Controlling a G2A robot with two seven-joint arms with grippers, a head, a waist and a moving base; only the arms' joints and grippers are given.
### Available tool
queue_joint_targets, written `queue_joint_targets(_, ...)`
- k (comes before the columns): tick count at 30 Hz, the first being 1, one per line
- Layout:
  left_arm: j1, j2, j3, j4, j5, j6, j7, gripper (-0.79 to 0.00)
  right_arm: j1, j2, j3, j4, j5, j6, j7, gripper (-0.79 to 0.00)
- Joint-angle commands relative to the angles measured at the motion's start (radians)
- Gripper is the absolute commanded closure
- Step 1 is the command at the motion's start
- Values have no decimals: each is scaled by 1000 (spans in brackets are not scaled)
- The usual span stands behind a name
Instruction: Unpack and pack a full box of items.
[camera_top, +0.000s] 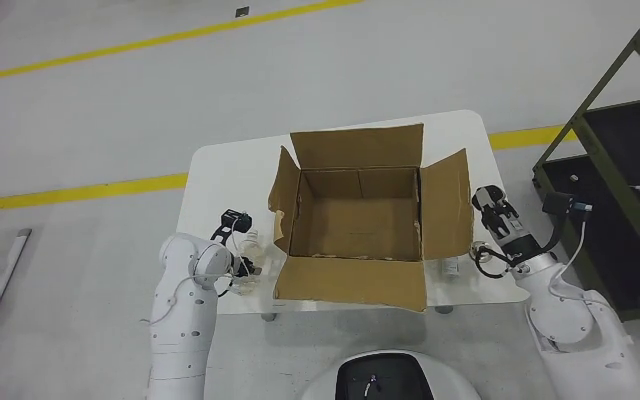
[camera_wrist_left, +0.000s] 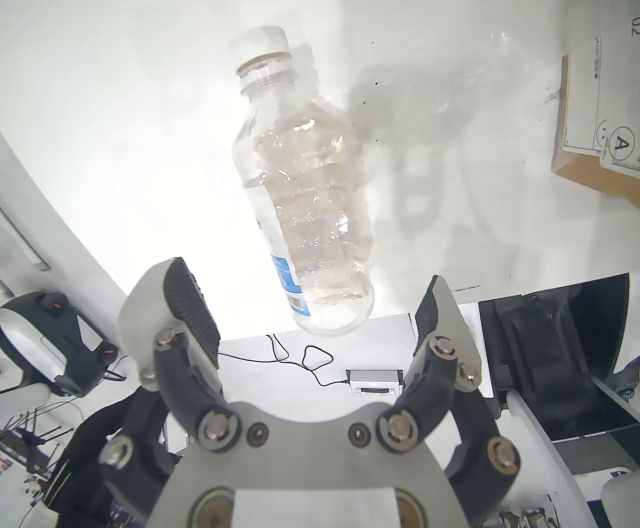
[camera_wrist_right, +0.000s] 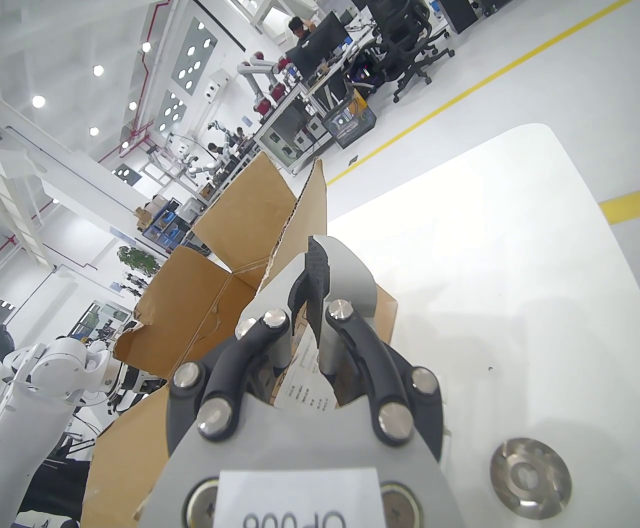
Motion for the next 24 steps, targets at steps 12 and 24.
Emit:
queue_joint_targets(12, -18, 5, -53, 73, -80, 104, 30, -785, 0, 6, -14, 2, 6, 3, 7, 0)
queue_joint_targets(24, -75, 16, -28, 232, -51, 121, 126, -785, -7, 11, -18, -3, 14, 5, 9, 0)
